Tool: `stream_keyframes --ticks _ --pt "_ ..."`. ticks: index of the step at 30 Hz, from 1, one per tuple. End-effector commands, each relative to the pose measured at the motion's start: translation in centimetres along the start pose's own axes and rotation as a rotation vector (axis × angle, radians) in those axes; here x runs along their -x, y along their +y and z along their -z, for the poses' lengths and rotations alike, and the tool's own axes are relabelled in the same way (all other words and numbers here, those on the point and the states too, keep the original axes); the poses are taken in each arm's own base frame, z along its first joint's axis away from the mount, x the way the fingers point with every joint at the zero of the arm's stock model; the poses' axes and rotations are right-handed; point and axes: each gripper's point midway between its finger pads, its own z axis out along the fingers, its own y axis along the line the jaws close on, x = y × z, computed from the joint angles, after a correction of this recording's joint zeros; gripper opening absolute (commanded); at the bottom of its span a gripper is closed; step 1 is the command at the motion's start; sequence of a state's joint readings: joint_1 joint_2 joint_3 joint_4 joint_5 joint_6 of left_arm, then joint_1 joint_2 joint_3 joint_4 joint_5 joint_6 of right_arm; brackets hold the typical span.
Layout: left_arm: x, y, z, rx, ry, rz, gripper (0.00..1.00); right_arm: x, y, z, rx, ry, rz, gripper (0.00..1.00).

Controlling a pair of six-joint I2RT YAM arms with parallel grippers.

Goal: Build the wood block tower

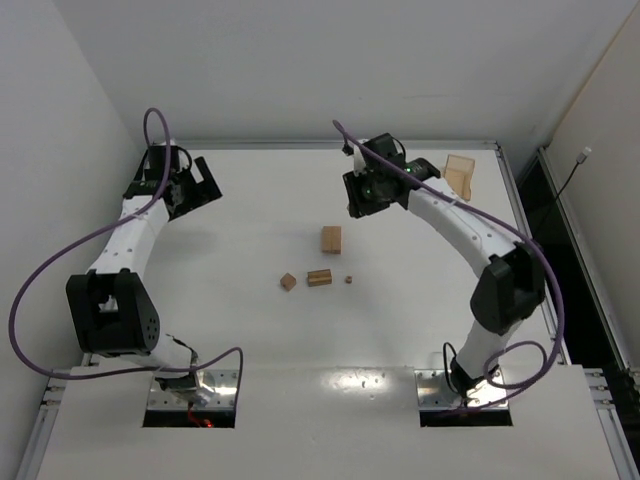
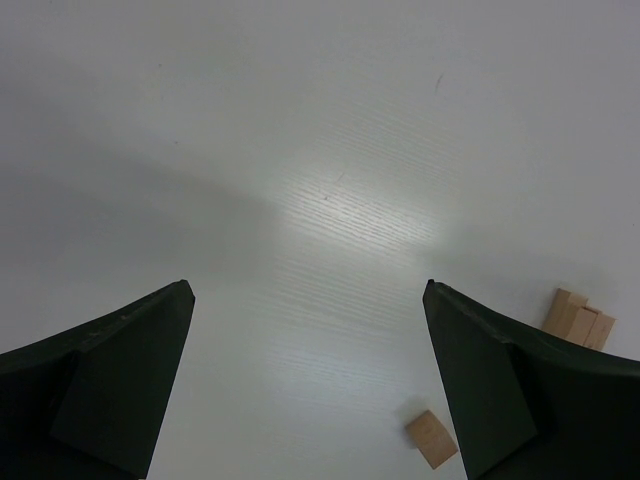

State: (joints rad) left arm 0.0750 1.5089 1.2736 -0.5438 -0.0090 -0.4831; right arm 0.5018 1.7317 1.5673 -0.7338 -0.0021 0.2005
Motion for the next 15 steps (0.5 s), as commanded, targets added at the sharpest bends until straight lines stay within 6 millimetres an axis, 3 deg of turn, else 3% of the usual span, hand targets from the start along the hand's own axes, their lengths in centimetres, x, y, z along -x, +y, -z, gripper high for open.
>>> stream_keyframes --ticks 1,4,8,15 --pt "2.3 0.0 1.5 -0.004 -0.085 0.013 0.99 -2.1 0.1 -3.1 -0.094 0.116 -0.23 0.0" --pt "2.6 0.1 1.8 0.006 -0.092 0.003 0.99 -2.1 0.6 -5.0 -0.134 0.137 -0.277 0.0" --pt "2.7 0.6 2.1 0.03 -0.1 -0.005 0.99 -1.1 1.1 -5.9 -0.147 0.128 -0.319 0.0" --pt "2.0 0.9 1.5 0.035 -0.089 -0.006 0.99 1.7 2.1 -6.2 -0.085 0.073 -0.39 0.0"
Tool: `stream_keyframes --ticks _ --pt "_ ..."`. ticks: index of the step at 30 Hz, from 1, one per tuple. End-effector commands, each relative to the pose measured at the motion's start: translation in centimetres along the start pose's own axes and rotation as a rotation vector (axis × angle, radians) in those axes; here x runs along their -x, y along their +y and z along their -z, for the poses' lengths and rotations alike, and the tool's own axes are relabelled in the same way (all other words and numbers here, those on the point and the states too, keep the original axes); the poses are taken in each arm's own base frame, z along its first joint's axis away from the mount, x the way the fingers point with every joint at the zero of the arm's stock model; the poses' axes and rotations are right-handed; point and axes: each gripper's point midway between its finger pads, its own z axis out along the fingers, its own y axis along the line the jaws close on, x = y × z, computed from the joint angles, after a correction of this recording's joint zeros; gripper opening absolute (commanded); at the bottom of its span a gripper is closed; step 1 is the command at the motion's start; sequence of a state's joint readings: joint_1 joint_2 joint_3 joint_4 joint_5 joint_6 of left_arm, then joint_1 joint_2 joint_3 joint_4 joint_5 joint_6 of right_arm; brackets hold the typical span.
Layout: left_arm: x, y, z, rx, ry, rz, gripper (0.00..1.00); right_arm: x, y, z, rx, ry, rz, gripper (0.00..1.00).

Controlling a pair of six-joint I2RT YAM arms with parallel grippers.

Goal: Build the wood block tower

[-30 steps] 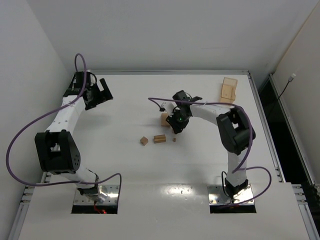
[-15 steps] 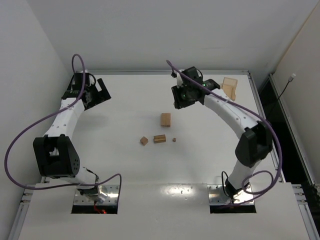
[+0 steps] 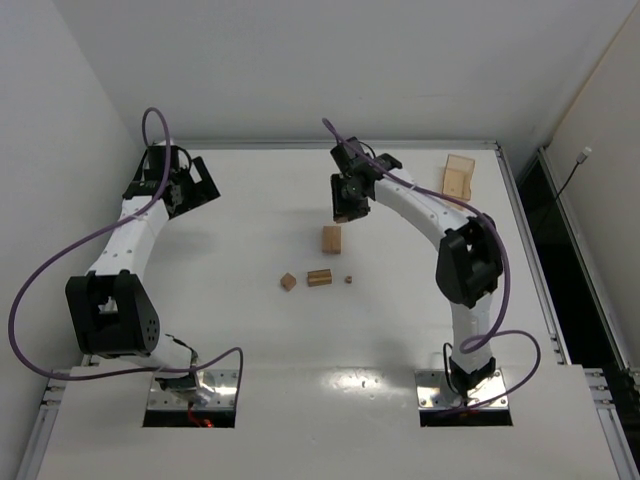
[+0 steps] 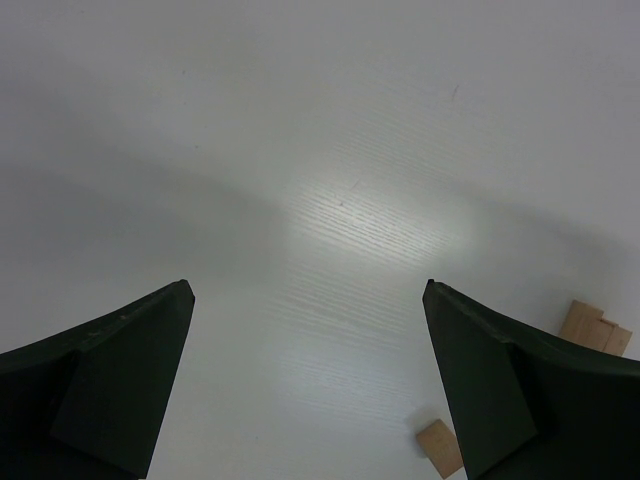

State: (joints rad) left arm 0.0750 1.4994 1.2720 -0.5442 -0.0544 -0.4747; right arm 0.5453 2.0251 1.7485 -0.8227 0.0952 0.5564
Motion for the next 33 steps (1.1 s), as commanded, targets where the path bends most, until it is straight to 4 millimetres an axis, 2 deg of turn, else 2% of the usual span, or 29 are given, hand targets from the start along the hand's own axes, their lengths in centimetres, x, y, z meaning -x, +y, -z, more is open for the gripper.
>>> stream_keyframes --ticks 1,5,6,11,13,20,33 --pt "1.2 0.4 1.1 0.0 -0.056 0.003 0.99 2.8 1.7 1.7 0.063 -0.078 -0.086 0.0" --pt "1.0 0.3 0.5 -0.005 -0.044 0.002 0.99 2.5 2.2 0.4 0.079 -0.068 -0.158 0.0" --pt "1.0 0.3 0.5 -0.005 -0.044 0.002 0.99 2.5 3.0 0.5 0.099 -0.071 -0.16 0.0" --pt "0.8 0.3 0.2 -0.002 -0.035 0.002 0.99 1.9 3.4 -0.7 0.095 -0.053 -0.162 0.0" --pt "0.7 0.2 0.2 -0.01 -0.032 0.002 0.99 2.3 3.5 -0.7 0.104 -0.069 -0.162 0.0" --pt "0.4 0.2 -0.3 -0.008 -0.024 0.011 0.99 1.3 3.0 -3.1 0.072 -0.035 -0.139 0.0" --pt "0.2 0.3 -0.5 -0.004 -0.016 0.01 0.99 0.6 2.3 -4.7 0.037 -0.012 -0.118 0.0"
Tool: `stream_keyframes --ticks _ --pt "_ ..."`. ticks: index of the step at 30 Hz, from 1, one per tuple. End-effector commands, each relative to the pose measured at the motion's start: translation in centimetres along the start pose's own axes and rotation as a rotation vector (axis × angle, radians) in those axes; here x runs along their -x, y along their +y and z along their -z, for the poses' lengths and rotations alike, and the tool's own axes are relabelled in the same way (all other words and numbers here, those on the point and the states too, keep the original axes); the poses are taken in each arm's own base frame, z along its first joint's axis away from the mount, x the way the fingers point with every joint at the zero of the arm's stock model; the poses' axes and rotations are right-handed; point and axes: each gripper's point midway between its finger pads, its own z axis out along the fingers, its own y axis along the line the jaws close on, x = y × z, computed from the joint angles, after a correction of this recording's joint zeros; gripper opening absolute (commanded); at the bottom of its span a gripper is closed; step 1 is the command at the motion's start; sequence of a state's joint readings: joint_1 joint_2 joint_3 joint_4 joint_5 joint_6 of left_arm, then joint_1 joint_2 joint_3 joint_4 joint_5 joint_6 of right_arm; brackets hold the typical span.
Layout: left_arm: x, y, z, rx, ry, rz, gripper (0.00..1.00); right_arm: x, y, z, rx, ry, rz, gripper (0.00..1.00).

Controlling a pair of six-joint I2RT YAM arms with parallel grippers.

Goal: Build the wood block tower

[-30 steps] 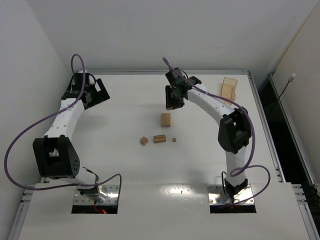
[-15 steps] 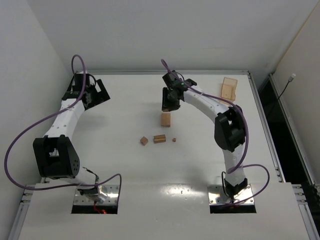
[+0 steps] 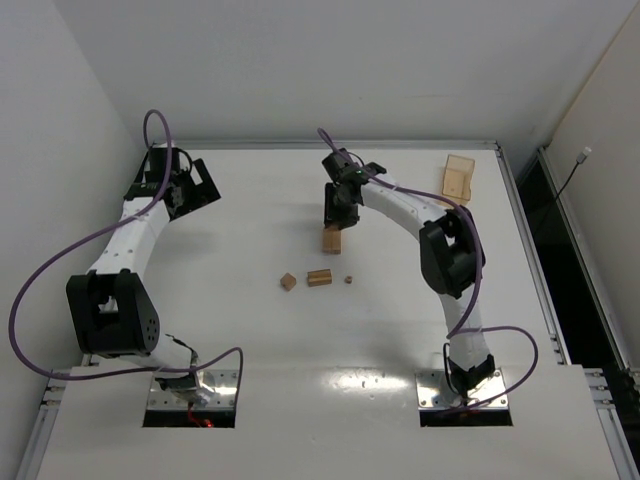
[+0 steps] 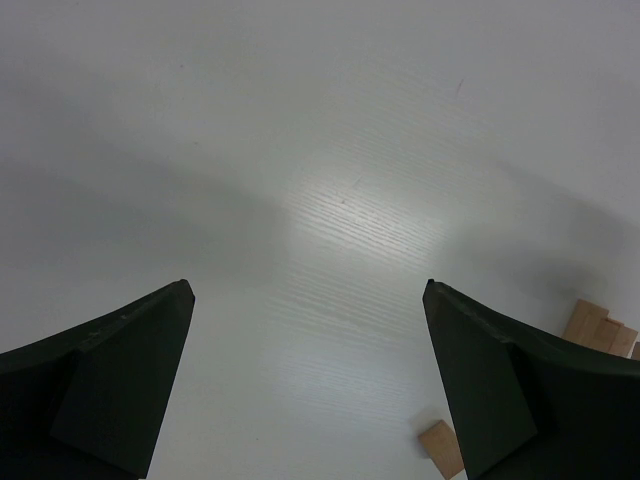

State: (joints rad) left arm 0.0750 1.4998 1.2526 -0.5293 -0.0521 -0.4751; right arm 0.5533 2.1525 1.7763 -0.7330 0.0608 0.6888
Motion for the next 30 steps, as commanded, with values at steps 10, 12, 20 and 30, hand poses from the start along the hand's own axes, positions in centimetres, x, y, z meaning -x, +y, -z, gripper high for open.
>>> stream_keyframes --ticks 10,12,20,30 --pt "0.7 0.1 -0.4 -0.008 -0.03 0.02 0.99 -0.1 0.1 -1.1 -0.006 -0.013 0.009 0.0" --pt "0.7 0.1 -0.4 -0.008 -0.03 0.02 0.99 -0.1 0.1 -1.1 -0.006 -0.013 0.009 0.0" --pt "0.3 0.3 -0.5 -0.004 -0.021 0.019 0.99 -0.4 0.1 -1.8 -0.002 0.0 0.009 0.0" --pt "0.3 0.2 -0.5 -0.004 -0.021 0.029 0.99 -0.6 0.3 -2.2 0.014 0.008 0.029 0.11"
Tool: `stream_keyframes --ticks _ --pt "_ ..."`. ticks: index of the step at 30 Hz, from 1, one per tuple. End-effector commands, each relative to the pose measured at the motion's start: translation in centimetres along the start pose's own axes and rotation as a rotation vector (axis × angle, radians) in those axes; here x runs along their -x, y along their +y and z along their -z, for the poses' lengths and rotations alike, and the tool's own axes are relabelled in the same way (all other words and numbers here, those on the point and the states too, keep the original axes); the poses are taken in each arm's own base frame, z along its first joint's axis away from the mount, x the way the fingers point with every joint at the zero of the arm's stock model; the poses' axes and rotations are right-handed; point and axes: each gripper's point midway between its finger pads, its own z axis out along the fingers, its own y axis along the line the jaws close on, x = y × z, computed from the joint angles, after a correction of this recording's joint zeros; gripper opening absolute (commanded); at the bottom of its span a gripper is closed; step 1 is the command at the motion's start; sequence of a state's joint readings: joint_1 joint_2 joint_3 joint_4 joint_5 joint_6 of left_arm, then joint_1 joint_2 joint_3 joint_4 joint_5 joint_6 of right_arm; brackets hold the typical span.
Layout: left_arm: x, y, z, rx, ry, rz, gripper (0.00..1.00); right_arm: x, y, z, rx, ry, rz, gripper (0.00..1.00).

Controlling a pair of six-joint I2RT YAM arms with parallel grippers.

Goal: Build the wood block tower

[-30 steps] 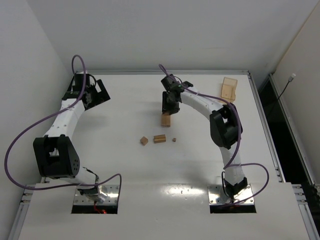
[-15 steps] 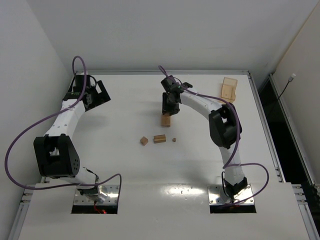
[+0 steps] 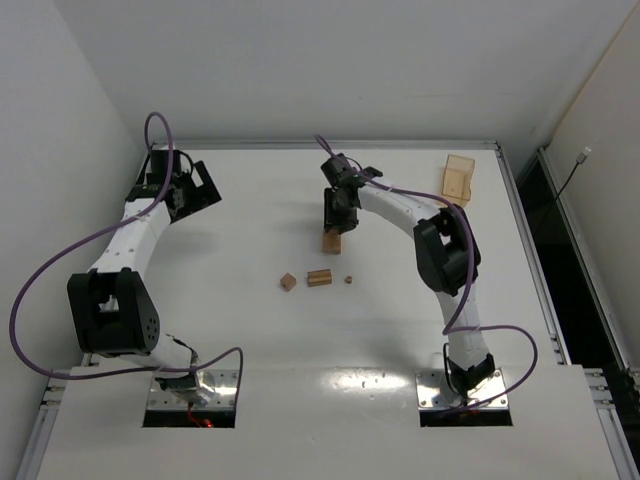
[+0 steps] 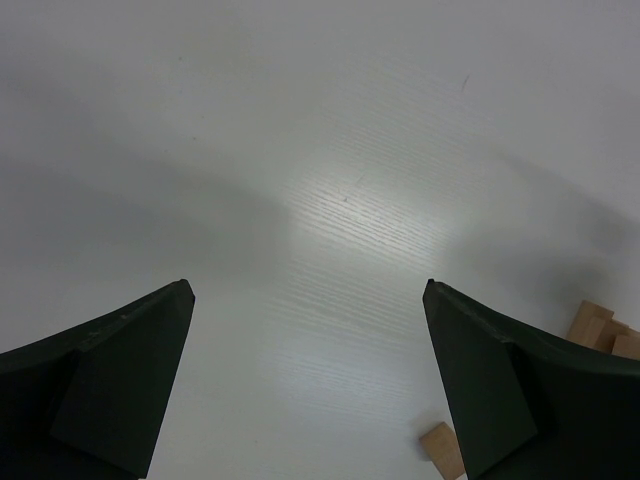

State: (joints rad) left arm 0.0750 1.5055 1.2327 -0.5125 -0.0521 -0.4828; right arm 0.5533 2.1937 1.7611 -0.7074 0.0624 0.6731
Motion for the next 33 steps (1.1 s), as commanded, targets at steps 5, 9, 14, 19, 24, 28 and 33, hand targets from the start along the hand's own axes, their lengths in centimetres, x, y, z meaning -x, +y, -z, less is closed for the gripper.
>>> stream_keyframes --ticks 5,9,14,19,24,28,33 --pt "0.7 0.1 -0.3 -0.004 -0.021 0.021 0.99 0.2 1.1 -0.1 0.043 -0.011 0.013 0.38" --pt "0.7 0.1 -0.3 -0.004 -0.021 0.021 0.99 0.1 1.2 -0.2 0.033 -0.017 0.03 0.46" --pt "0.4 0.2 -0.6 -0.001 -0.012 0.021 0.99 1.1 2.3 1.7 0.074 -0.064 0.09 0.54" --pt "0.7 -0.1 -0.1 -0.017 -0.028 0.021 0.99 4.4 4.2 9.8 0.171 -0.284 0.231 0.49" --pt "0.9 -0.3 0.8 -0.034 -0.043 0.022 0.99 3.7 5.4 20.1 0.356 -0.565 0.567 0.49" --pt "1.1 -0.3 1.1 -0.037 -0.054 0.002 0.99 -2.5 8.6 24.7 0.678 -0.562 0.951 0.6" --pt "2.1 0.2 1.4 -0.015 -0.076 0.011 0.99 -10.7 10.7 19.2 0.879 -0.136 1.024 0.62"
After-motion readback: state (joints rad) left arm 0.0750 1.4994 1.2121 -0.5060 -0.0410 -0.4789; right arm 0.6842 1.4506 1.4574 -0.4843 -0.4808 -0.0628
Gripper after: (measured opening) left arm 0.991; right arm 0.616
